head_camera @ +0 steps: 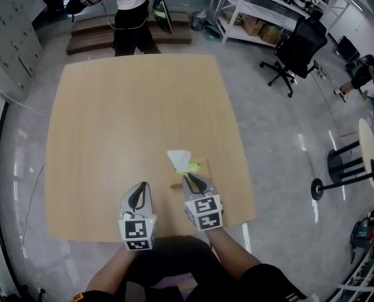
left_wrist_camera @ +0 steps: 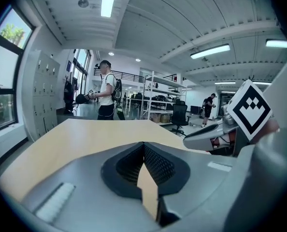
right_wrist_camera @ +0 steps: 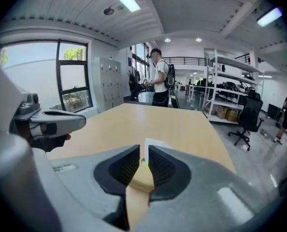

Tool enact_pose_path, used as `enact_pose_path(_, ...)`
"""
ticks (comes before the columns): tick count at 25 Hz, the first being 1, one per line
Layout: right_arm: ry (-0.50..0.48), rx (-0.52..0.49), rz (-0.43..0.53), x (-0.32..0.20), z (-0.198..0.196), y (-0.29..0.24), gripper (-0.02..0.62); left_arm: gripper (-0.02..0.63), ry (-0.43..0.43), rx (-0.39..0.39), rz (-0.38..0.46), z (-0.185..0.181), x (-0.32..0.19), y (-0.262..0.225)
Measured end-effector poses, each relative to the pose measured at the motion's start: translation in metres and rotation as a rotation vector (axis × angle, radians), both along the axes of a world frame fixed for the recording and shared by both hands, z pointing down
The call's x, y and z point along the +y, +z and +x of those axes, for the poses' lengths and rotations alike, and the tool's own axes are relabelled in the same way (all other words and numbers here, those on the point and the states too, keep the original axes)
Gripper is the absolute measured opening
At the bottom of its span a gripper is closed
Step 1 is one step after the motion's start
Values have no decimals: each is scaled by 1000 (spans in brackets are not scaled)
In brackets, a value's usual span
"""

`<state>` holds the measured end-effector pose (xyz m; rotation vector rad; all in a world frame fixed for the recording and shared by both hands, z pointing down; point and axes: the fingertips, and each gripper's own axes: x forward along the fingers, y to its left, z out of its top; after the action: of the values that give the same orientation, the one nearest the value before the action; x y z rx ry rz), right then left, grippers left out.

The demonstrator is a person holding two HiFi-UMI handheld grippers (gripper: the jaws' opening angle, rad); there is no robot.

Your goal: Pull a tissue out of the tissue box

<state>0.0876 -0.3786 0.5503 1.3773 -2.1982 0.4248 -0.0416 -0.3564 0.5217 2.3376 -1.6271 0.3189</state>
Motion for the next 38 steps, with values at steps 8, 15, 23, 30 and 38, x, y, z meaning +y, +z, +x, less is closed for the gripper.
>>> enact_pose_path(8, -42, 82, -101, -37, 2, 48, 123, 53, -78, -43, -40, -10, -6, 17)
enact_pose_path(15, -74, 134, -186, -52, 8, 75, 164, 49, -110, -69, -64, -13, -8, 20)
enact_pose_path(23, -112, 204, -210, -52, -1, 90, 113, 35, -170, -67, -74, -36, -10, 22)
enact_pose_path(30, -86, 181, -141, -53, -5, 74, 3, 23, -183, -63, -58, -50, -5, 17)
enact_pose_path(38, 36, 44, 75, -37, 2, 2, 2, 20, -156, -39, -37, -63, 17, 16)
